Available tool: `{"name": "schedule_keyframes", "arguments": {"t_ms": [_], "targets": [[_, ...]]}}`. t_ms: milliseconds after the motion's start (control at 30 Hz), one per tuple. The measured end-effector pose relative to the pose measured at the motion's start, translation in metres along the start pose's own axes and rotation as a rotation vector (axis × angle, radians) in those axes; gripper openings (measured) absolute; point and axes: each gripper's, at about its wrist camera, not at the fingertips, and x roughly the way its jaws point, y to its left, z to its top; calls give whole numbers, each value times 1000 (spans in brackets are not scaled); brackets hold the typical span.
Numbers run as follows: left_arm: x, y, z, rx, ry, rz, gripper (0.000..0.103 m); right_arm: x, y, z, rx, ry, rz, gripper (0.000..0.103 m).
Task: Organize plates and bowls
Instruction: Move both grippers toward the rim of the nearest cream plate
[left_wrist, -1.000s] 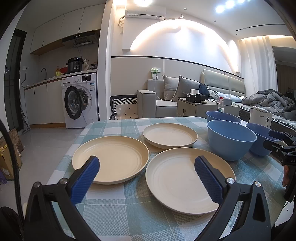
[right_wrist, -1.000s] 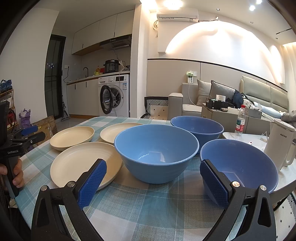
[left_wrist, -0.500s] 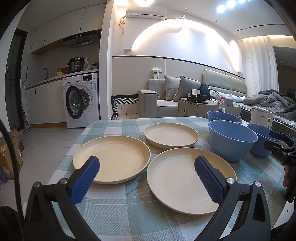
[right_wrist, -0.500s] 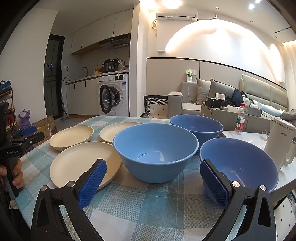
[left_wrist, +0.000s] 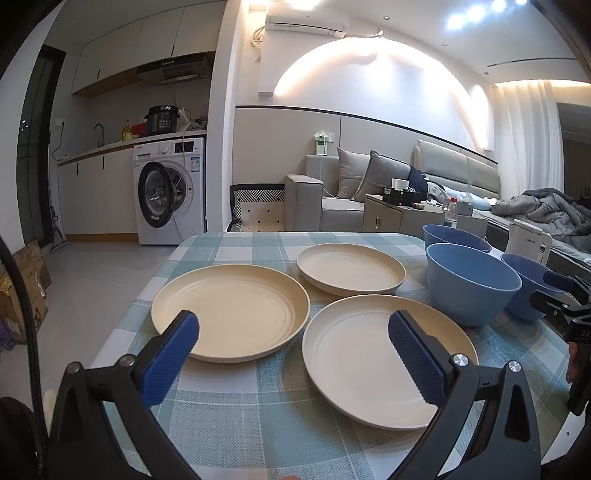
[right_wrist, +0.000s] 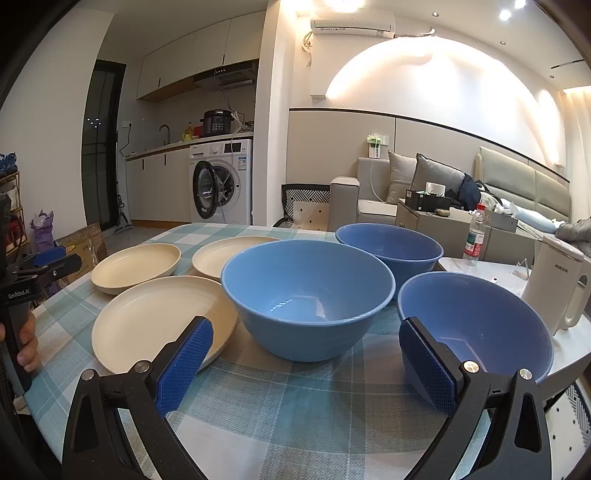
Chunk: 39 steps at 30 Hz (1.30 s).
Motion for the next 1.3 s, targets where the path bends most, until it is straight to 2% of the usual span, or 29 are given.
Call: {"name": "schedule_keyframes", "arguments": {"t_ms": [233,733,1300], "targets": [[2,9,0,-34,32,12,103,-2,16,17,-23,11,36,103],[-5,27,23,-96,64,59,103,2,56,61,-46,37,131,103],[-6,25,42,-52,91,110,103,15,75,88,-31,53,184,103]]}}
